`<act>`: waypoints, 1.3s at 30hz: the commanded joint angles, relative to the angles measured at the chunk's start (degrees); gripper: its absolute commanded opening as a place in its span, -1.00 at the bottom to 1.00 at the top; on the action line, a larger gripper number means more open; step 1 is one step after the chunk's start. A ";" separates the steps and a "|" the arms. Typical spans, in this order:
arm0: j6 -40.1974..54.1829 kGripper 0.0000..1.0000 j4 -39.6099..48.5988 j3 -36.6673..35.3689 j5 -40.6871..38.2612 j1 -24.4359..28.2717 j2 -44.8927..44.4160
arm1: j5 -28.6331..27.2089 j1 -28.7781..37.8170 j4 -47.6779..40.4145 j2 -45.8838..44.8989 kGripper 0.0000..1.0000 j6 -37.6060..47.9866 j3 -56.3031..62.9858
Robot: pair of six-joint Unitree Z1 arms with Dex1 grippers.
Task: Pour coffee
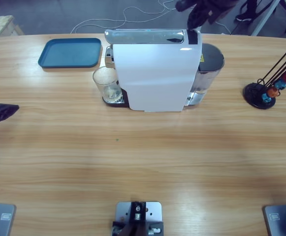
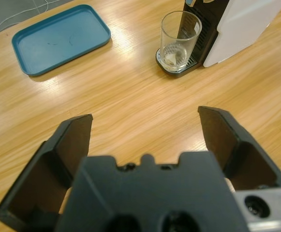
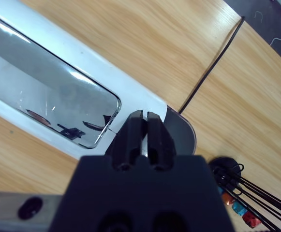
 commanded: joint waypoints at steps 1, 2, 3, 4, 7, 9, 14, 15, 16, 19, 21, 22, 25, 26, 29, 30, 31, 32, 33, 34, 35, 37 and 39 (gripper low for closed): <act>-0.63 0.88 -0.43 1.95 0.72 -0.04 1.50 | -3.30 0.88 6.72 -6.08 0.31 0.14 -7.95; -0.63 0.88 -0.43 1.95 0.72 -0.04 1.56 | -3.34 0.88 7.31 -7.15 0.75 0.14 -8.44; -0.63 0.89 -0.43 1.95 0.72 -0.04 1.66 | -3.20 0.88 7.65 -7.92 0.97 0.09 -8.25; -0.63 0.89 -0.43 1.95 0.72 -0.04 1.82 | -3.04 0.88 8.12 -8.26 1.00 0.07 -8.02; -0.63 0.89 -0.43 1.91 0.72 -0.04 1.98 | -1.90 0.88 8.74 -8.55 1.00 0.25 -6.86; -0.63 0.89 -0.43 1.89 0.72 -0.04 1.98 | -1.19 0.88 8.72 -8.47 1.00 0.46 -6.28; -0.63 0.89 -0.43 1.88 0.72 -0.04 1.96 | -1.00 0.96 8.72 -8.19 1.00 0.65 -6.05; -0.63 0.89 -0.43 1.89 0.72 -0.04 1.96 | -1.00 0.96 8.74 -8.12 1.00 0.67 -5.98; -0.63 0.89 -0.43 1.88 0.72 -0.04 1.98 | -1.00 0.96 8.74 -8.12 1.00 0.67 -5.90; -0.63 0.89 -0.43 1.86 0.72 -0.04 1.98 | -1.05 0.96 8.65 -7.96 1.00 0.74 -5.70; -0.63 0.89 -0.43 1.86 0.72 -0.04 1.96 | -1.05 0.96 8.46 -7.03 0.85 1.00 -5.05; -0.63 0.89 -0.43 1.86 0.72 -0.04 1.98 | -0.75 0.96 8.21 -6.04 0.27 1.02 -4.68; -0.63 0.89 -0.43 1.88 0.72 -0.04 1.93 | 0.32 1.03 6.86 -2.00 -1.00 -0.26 -4.44; -0.63 0.89 -0.43 1.86 0.72 -0.04 1.89 | 0.30 1.03 6.35 -0.91 -1.00 -0.62 -4.51; -0.63 0.89 -0.43 1.89 0.72 -0.04 1.89 | -0.63 1.05 5.91 1.31 -1.00 -0.74 -5.54; -0.63 0.89 -0.41 1.95 0.72 -0.04 1.89 | -0.84 1.05 6.01 1.78 -1.00 -0.83 -6.16; -0.63 0.89 -0.43 1.91 0.72 -0.04 1.89 | -0.86 1.05 6.01 2.08 -1.00 -0.99 -6.48; -0.63 0.89 -0.43 1.89 0.72 -0.04 1.89 | -1.17 1.03 6.01 2.33 -1.00 -1.07 -6.63; -0.63 0.89 -0.43 1.89 0.72 -0.04 1.89 | -1.40 1.03 6.01 2.45 -1.00 -1.09 -6.55; -0.63 0.89 -0.43 1.89 0.72 -0.04 1.89 | -1.37 1.05 6.03 2.50 -1.00 -1.06 -6.35; -0.63 0.89 -0.43 1.91 0.72 -0.04 1.93 | -1.42 1.03 6.07 2.36 -1.00 -1.02 -6.02; -0.63 0.89 -0.43 1.89 0.72 -0.04 1.98 | -1.77 1.03 6.10 2.01 -1.00 -0.84 -4.84; -0.63 0.89 -0.43 1.91 0.72 -0.04 1.98 | -2.41 1.03 6.01 1.73 -1.00 -0.74 -3.94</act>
